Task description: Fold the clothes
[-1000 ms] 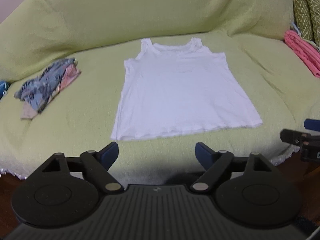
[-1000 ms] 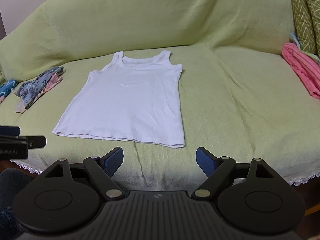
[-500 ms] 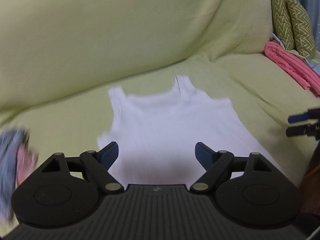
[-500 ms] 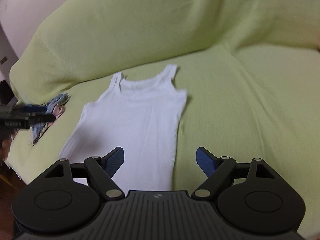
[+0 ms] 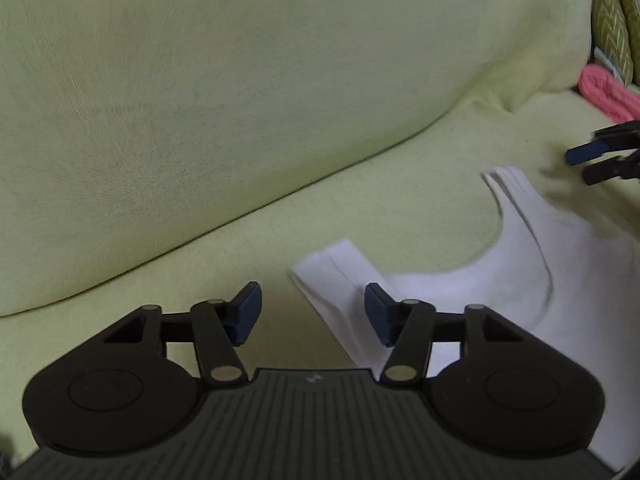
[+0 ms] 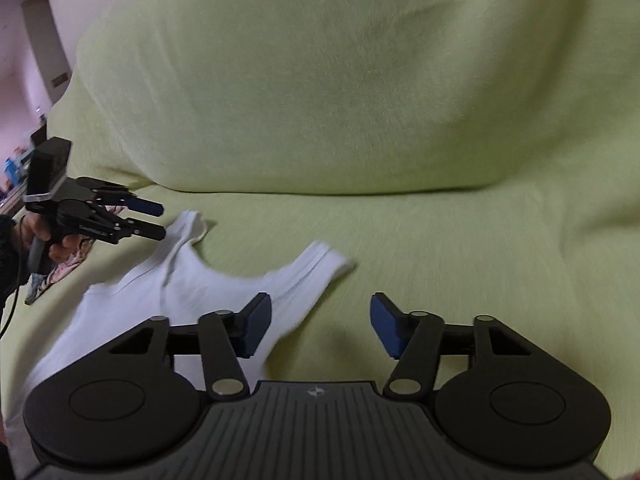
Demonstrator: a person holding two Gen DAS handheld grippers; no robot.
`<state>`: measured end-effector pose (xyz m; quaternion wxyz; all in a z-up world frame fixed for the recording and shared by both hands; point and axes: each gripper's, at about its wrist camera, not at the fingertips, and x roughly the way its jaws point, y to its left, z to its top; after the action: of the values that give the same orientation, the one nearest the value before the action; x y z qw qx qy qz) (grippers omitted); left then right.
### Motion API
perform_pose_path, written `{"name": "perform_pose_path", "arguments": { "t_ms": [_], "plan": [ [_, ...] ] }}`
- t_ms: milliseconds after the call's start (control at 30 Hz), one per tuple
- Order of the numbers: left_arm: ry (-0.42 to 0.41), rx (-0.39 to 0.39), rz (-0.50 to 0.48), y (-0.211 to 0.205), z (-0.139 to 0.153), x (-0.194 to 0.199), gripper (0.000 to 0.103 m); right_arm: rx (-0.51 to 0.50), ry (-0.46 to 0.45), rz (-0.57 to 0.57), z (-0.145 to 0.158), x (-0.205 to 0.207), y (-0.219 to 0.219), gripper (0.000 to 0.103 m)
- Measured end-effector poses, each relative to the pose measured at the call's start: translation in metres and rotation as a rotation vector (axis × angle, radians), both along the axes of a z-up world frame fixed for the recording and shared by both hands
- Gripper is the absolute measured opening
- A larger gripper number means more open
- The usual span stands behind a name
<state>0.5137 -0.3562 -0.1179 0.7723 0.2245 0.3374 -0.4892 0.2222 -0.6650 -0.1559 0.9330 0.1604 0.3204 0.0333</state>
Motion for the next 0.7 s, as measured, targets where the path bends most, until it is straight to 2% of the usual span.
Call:
{"name": "perform_pose_path", "arguments": {
  "t_ms": [200, 233, 300, 367, 400, 433, 467, 533, 600, 700],
  "plan": [
    [0.109, -0.072, -0.075, -0.006, -0.017, 0.024, 0.05, 0.043, 0.009, 0.084, -0.024, 0.049, -0.026, 0.055],
    [0.112, -0.068, -0.077, -0.007, -0.02, 0.025, 0.043, 0.054, 0.011, 0.091, -0.028, 0.055, -0.028, 0.055],
    [0.105, -0.069, -0.097, -0.008, -0.024, 0.025, 0.04, 0.078, 0.019, 0.108, -0.035, 0.066, -0.033, 0.055],
    [0.098, -0.076, -0.123, -0.008, -0.026, 0.024, 0.033, 0.091, 0.014, 0.132, -0.04, 0.072, -0.033, 0.054],
    [0.093, -0.077, -0.133, -0.008, -0.026, 0.023, 0.03, 0.091, 0.011, 0.144, -0.041, 0.074, -0.032, 0.049],
    [0.085, -0.076, -0.148, -0.009, -0.025, 0.021, 0.021, 0.081, 0.018, 0.157, -0.041, 0.077, -0.03, 0.034],
    [0.074, -0.074, -0.17, -0.01, -0.024, 0.018, 0.013, 0.074, 0.026, 0.17, -0.042, 0.08, -0.028, 0.024],
    [0.023, -0.059, -0.199, -0.012, -0.021, 0.008, 0.01, 0.045, 0.038, 0.183, -0.038, 0.083, -0.023, 0.011],
    [-0.015, -0.059, -0.225, -0.009, -0.012, -0.001, 0.009, 0.002, 0.033, 0.18, -0.03, 0.082, -0.017, 0.007],
    [-0.054, -0.111, -0.234, -0.001, 0.012, -0.014, 0.009, -0.076, -0.025, 0.163, -0.007, 0.073, -0.002, 0.007]
  ]
}}
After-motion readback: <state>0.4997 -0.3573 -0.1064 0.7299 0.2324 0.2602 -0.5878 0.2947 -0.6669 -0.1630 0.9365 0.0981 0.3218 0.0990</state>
